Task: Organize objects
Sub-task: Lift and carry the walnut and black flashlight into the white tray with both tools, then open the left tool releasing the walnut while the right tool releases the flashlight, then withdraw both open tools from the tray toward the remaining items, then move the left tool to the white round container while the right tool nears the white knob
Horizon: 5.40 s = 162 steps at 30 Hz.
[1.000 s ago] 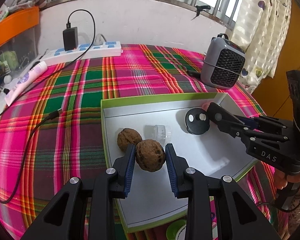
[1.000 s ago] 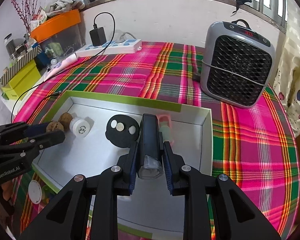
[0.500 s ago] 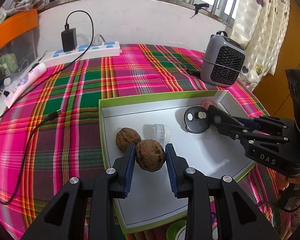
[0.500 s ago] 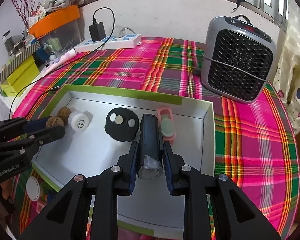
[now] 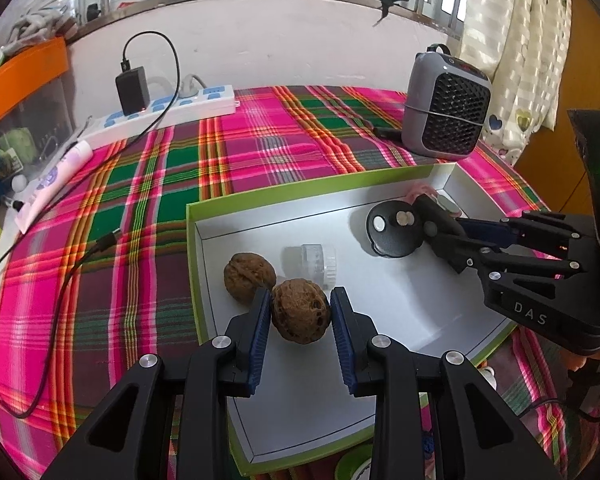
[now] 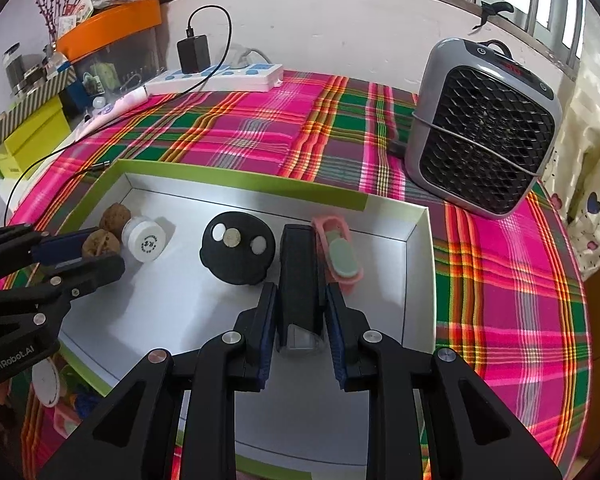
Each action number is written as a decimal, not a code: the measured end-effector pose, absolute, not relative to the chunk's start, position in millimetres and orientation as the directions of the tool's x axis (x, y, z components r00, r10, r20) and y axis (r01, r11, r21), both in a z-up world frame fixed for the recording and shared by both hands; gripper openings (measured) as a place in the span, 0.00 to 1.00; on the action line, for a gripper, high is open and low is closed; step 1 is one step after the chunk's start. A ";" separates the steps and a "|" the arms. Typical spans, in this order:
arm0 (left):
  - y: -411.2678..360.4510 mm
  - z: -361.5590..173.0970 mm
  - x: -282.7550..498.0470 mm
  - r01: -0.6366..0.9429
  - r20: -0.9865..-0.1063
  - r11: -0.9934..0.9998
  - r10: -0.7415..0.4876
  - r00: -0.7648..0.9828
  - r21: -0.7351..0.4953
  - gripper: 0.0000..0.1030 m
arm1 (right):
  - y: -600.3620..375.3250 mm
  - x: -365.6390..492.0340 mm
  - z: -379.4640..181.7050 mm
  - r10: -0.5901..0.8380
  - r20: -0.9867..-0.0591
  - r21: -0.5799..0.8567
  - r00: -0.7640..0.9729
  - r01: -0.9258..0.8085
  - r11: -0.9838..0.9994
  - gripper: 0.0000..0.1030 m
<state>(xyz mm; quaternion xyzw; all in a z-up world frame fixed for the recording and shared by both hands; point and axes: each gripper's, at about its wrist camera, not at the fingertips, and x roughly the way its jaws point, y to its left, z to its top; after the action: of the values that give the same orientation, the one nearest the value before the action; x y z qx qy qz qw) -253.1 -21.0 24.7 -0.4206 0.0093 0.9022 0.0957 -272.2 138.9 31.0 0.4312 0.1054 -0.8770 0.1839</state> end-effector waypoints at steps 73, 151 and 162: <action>-28.3 48.8 -203.2 -0.149 -0.709 -0.985 0.167 -0.685 -0.089 0.37 | 148.7 -223.8 59.1 -0.254 -0.719 0.002 -0.647 0.363 -0.932 0.40; -13.9 31.0 -163.8 -0.349 -0.770 -0.930 0.305 -0.561 -0.114 0.45 | 126.8 -174.4 22.2 -0.286 -0.773 0.082 -0.566 0.358 -0.930 0.46; -16.2 24.3 -166.3 -0.288 -0.761 -0.943 0.308 -0.572 -0.165 0.45 | 130.0 -175.4 21.0 -0.288 -0.772 0.082 -0.566 0.361 -0.929 0.36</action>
<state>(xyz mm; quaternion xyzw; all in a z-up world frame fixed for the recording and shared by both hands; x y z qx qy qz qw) -166.3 -16.2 24.3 -0.4312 -0.0111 0.8864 0.1681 -175.4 130.0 21.0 0.4278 0.0426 -0.8840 0.1837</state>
